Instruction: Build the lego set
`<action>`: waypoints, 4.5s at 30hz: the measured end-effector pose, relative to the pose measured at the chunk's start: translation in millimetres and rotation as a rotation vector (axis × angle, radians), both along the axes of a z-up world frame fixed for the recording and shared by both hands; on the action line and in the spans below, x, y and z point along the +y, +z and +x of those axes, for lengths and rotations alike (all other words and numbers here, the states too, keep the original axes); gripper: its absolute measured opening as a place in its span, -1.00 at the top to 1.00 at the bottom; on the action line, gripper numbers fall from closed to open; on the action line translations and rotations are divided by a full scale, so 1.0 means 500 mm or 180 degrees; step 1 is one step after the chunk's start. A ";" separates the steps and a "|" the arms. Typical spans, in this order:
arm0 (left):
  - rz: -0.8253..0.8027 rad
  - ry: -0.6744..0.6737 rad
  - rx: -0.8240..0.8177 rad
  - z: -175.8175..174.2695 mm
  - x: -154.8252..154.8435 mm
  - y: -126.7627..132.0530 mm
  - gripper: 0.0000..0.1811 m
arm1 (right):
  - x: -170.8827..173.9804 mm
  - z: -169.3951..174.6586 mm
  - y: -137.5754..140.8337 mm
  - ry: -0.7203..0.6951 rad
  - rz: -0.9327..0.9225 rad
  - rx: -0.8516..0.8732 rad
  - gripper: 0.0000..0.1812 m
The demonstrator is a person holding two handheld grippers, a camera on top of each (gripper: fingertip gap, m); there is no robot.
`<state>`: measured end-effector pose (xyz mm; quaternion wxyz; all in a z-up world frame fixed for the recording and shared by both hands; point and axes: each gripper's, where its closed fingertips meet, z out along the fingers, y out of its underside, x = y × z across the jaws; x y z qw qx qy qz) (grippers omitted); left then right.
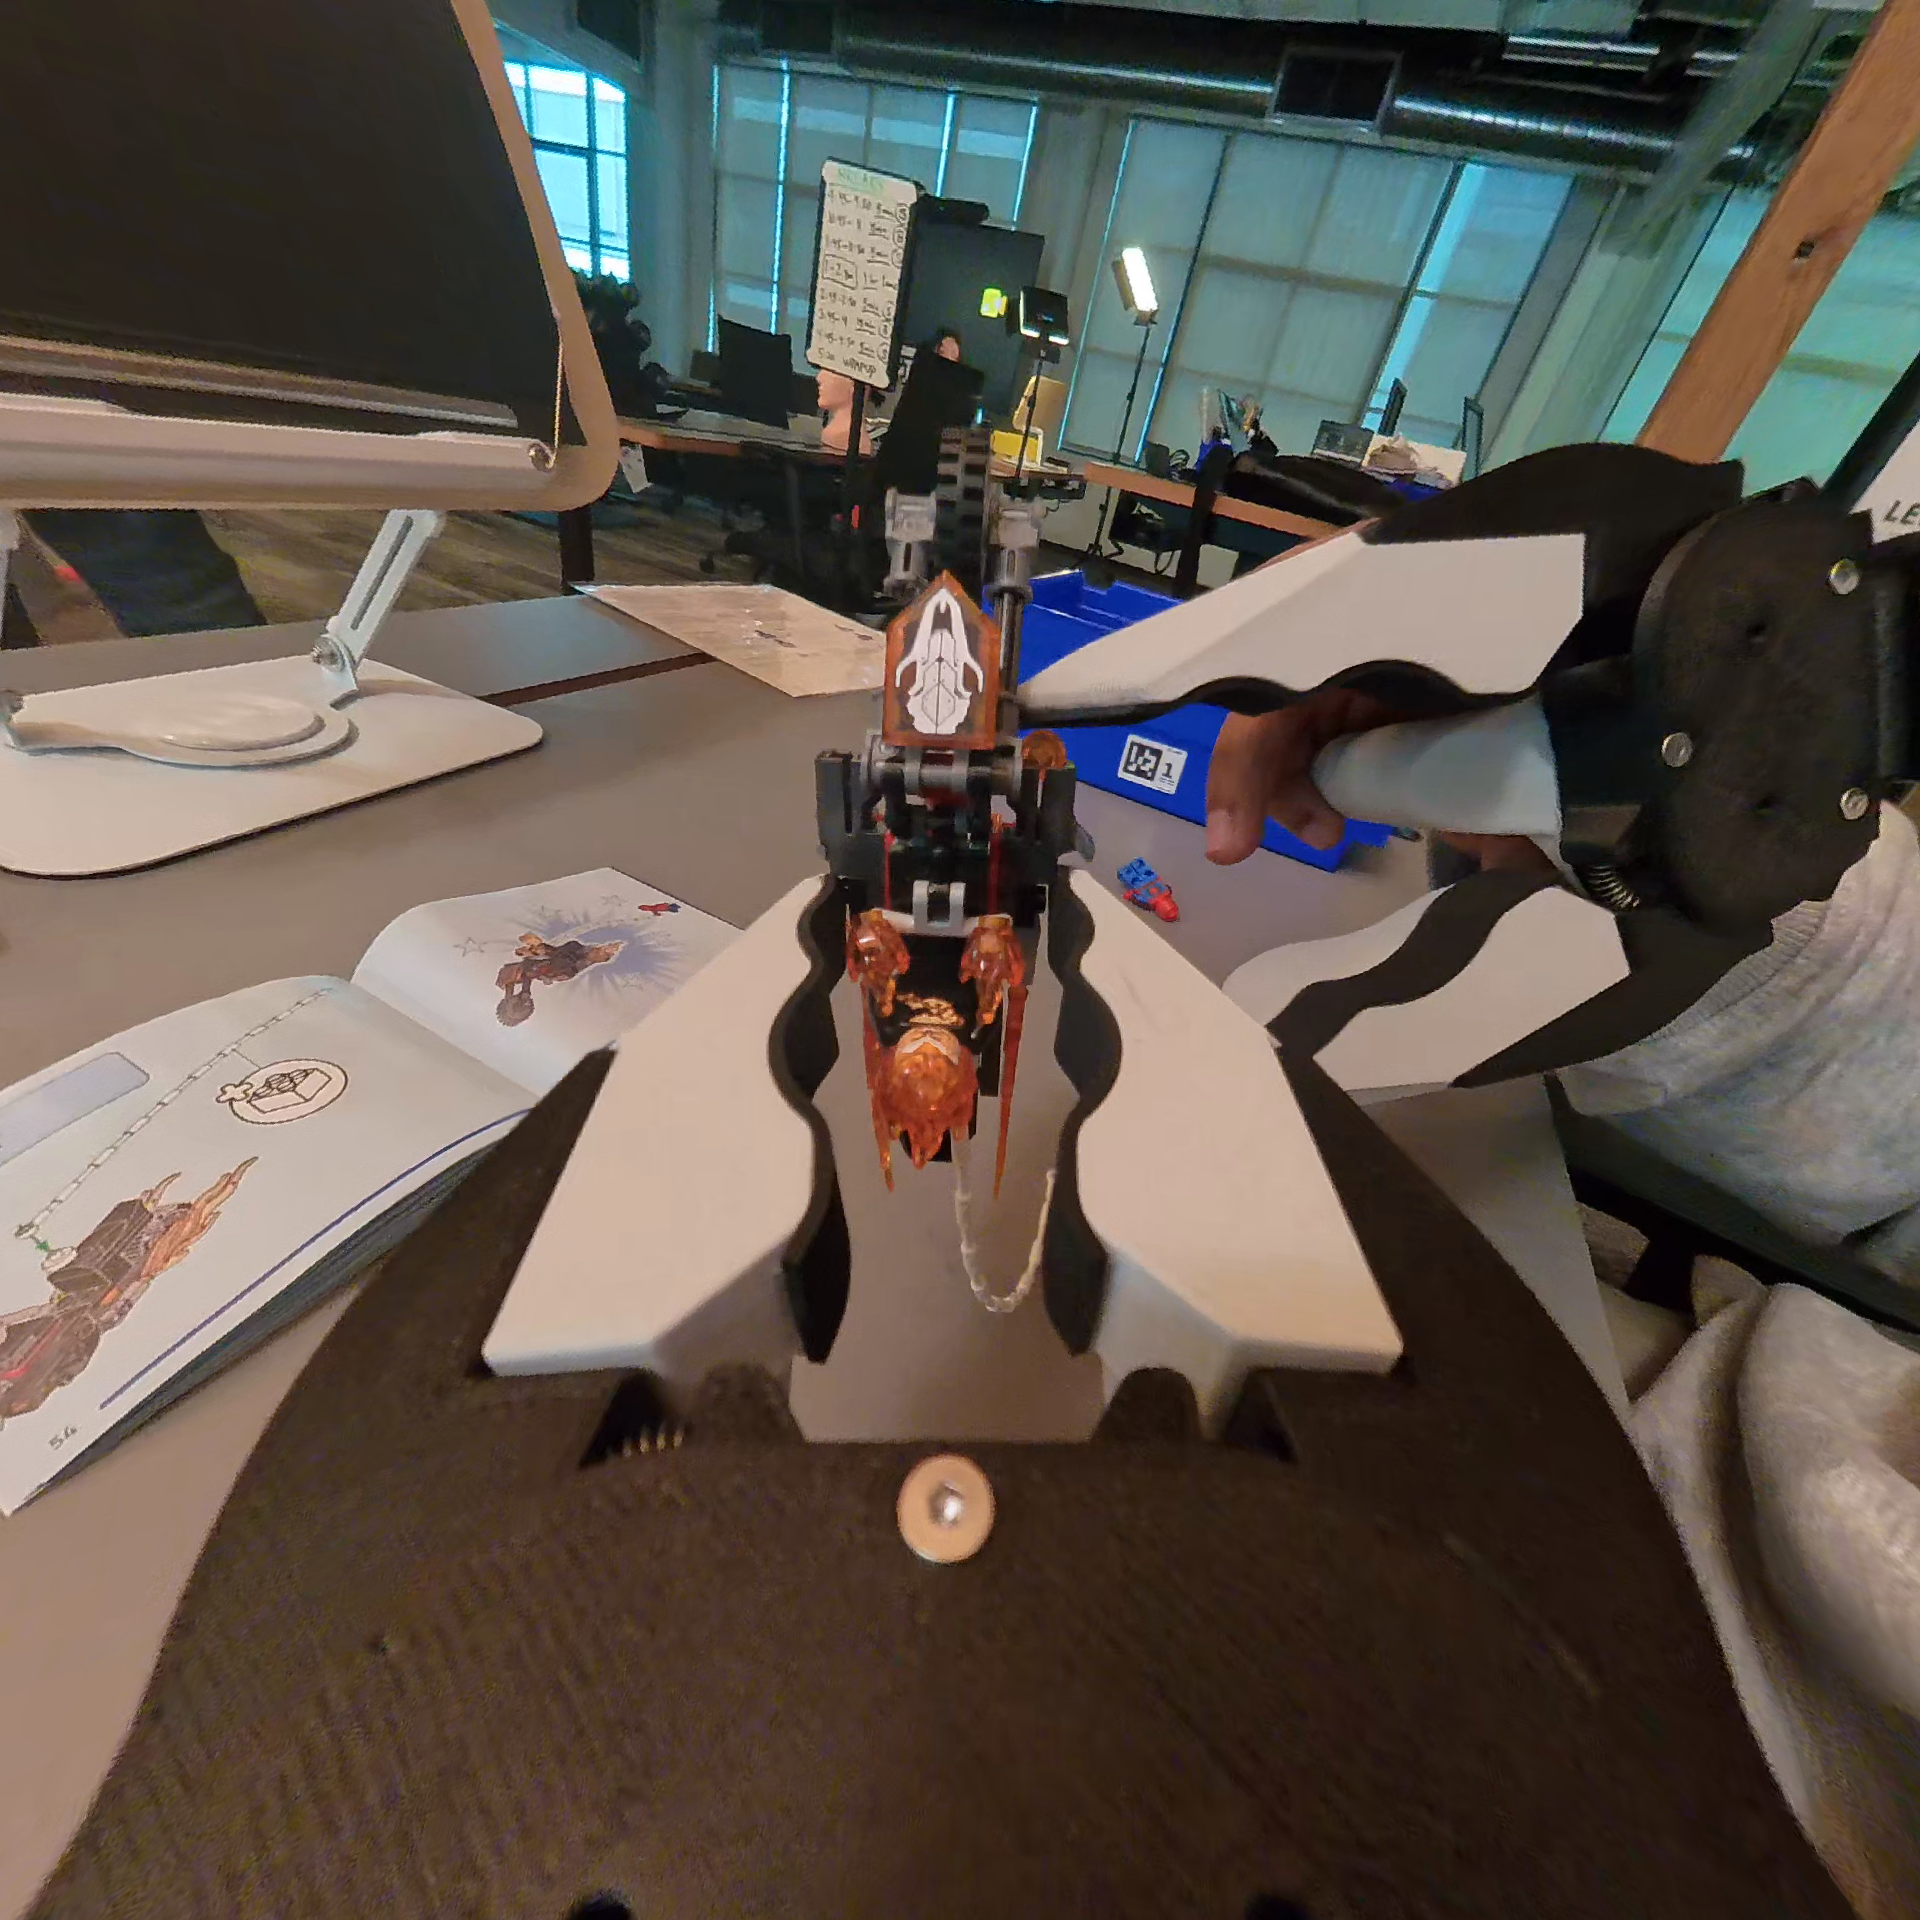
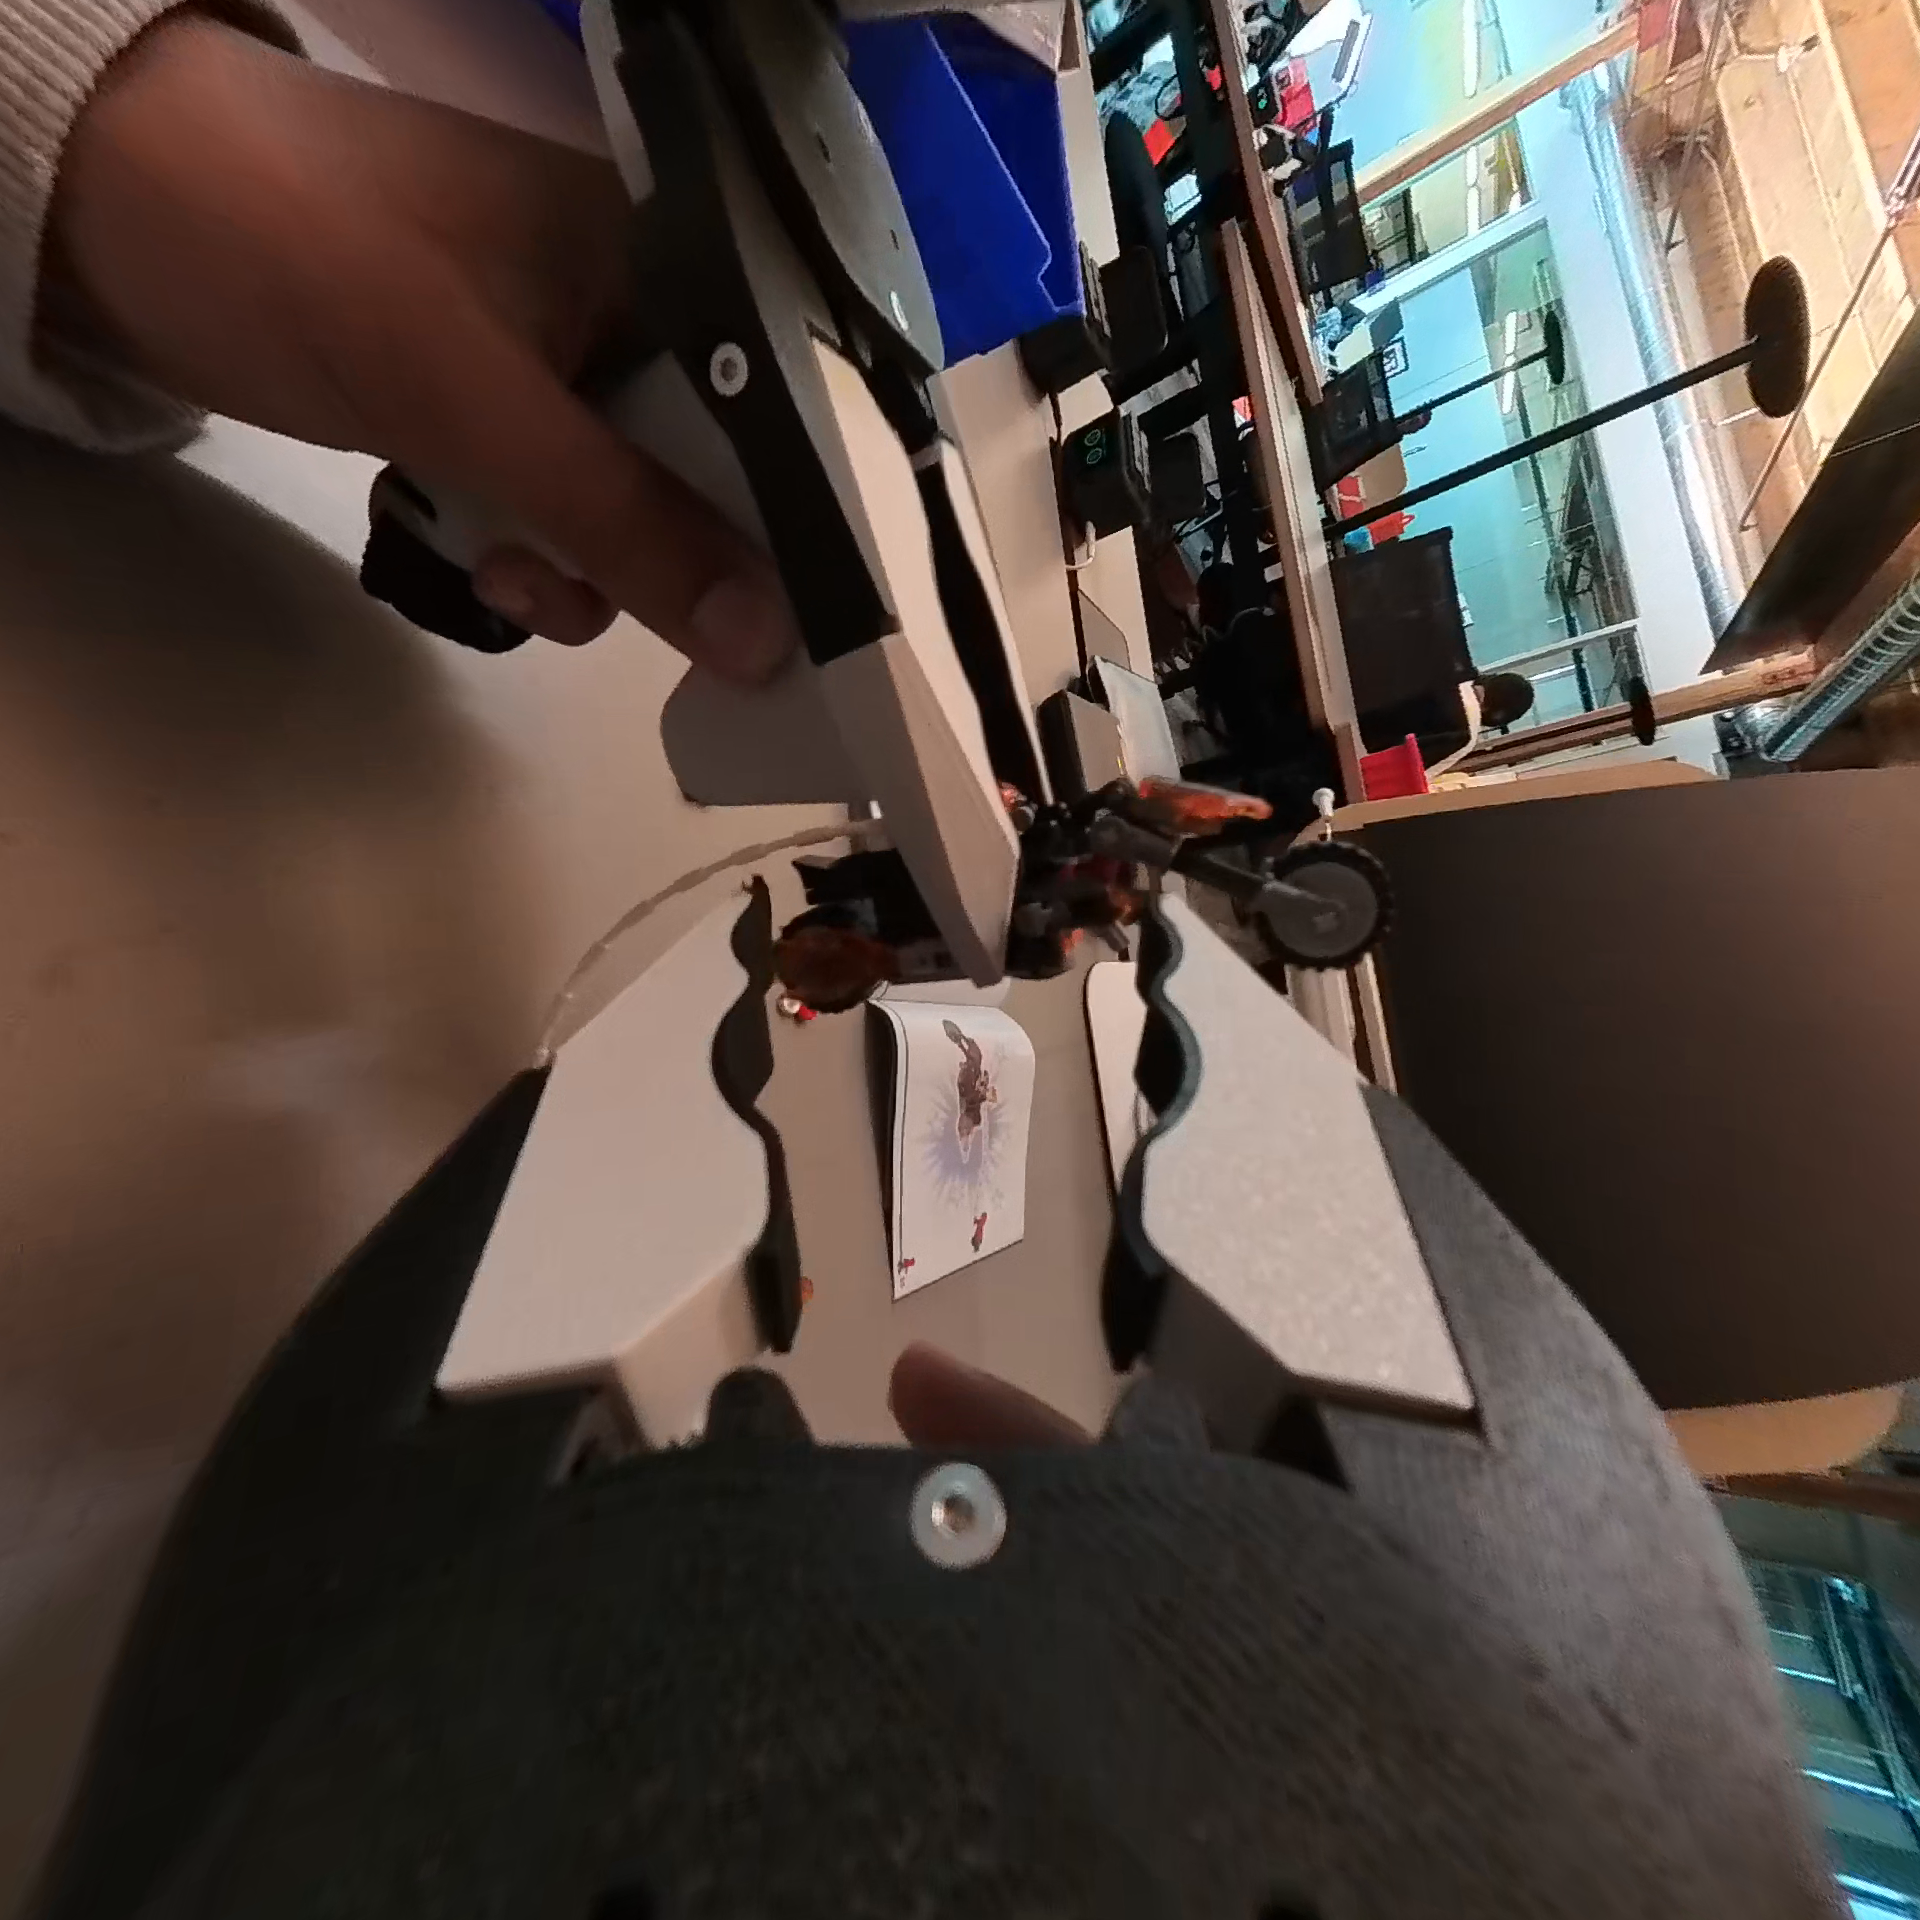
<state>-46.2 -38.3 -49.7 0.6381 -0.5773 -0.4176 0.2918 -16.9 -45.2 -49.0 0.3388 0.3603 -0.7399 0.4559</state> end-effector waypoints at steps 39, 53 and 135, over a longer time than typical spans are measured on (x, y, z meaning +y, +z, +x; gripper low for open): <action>0.0044 -0.0127 -0.0420 -0.002 0.018 -0.028 0.59 | 0.019 -0.024 -0.018 -0.0077 0.0275 0.0738 0.43; 0.0085 -0.0150 -0.0511 -0.004 0.023 -0.033 0.60 | 0.019 -0.001 -0.038 0.0102 0.0455 0.1081 0.57; -0.0184 -0.0020 0.0109 0.007 0.017 0.007 0.59 | 0.013 -0.021 0.077 0.0437 -0.0547 -0.5656 0.95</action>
